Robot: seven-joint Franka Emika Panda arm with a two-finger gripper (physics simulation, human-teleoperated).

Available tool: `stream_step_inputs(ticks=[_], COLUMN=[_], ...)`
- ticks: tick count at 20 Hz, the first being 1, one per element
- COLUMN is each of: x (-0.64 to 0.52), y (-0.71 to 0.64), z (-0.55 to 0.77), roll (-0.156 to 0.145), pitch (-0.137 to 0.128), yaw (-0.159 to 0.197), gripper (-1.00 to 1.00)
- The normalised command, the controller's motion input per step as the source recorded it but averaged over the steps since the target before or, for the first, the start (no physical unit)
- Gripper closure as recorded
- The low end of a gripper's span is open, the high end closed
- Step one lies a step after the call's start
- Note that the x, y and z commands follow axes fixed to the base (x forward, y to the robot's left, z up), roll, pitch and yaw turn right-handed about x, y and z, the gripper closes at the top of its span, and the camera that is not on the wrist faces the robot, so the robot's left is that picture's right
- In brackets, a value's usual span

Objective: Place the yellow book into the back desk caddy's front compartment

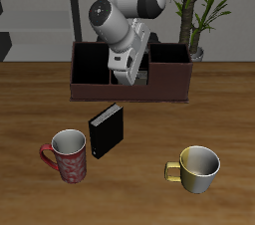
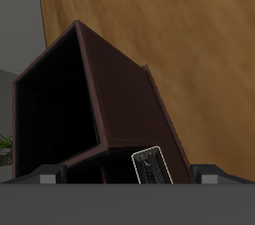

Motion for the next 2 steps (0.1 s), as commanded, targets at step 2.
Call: stream_step_inputs(ticks=[2], x=[-0.04], y=[-0.18], z=[0.34], roll=[-0.041], pitch=[-0.018], yaw=[-0.126], gripper=[-1.0])
